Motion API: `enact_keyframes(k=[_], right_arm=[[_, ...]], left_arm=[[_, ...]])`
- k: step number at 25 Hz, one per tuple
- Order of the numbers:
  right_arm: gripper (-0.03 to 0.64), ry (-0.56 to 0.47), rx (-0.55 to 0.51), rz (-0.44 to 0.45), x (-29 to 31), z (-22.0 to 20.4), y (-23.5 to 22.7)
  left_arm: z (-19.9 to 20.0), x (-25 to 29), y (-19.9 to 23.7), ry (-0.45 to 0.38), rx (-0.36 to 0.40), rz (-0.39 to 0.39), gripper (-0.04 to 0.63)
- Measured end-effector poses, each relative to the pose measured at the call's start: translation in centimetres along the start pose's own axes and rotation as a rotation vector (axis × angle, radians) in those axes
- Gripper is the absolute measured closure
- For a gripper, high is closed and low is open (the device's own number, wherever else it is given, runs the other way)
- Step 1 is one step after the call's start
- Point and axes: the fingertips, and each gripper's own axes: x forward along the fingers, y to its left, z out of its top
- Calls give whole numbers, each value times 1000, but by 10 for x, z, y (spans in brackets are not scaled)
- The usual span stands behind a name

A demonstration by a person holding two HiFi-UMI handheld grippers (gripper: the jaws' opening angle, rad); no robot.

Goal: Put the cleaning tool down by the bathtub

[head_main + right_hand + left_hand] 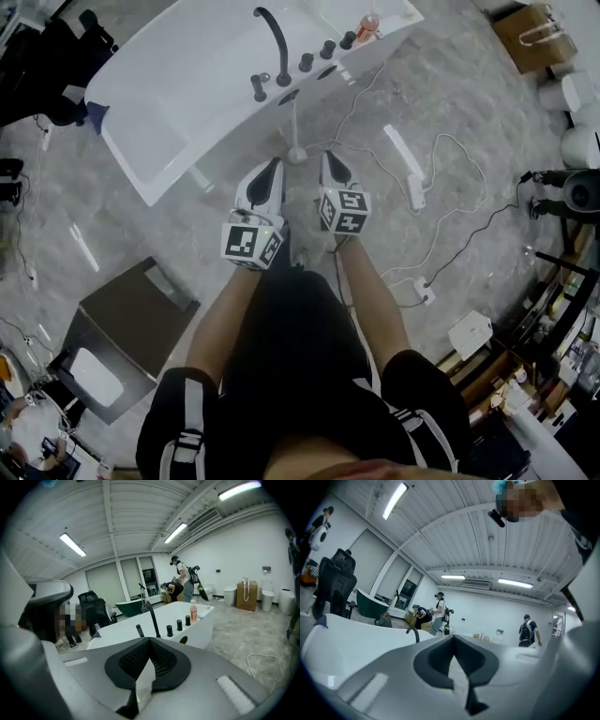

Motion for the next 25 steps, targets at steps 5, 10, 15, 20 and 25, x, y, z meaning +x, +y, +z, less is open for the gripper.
enact_keyframes(k=[5, 10, 15, 20, 25], right_arm=[[617, -92, -13, 13, -80, 39, 21], [617, -184, -36, 44, -151, 65, 39], [617, -237, -65, 60, -212, 71, 54], [617, -263, -70, 82, -254, 69, 59], [618, -305, -72, 89, -278, 73, 61]], left_arm=[[26, -44, -34, -15, 6, -3, 588], [42, -79, -73, -15, 51, -13, 588], [48, -122, -100, -36, 67, -1, 588], [48, -147, -120, -43, 81, 10, 588], [53, -155, -134, -56, 99, -10, 588]])
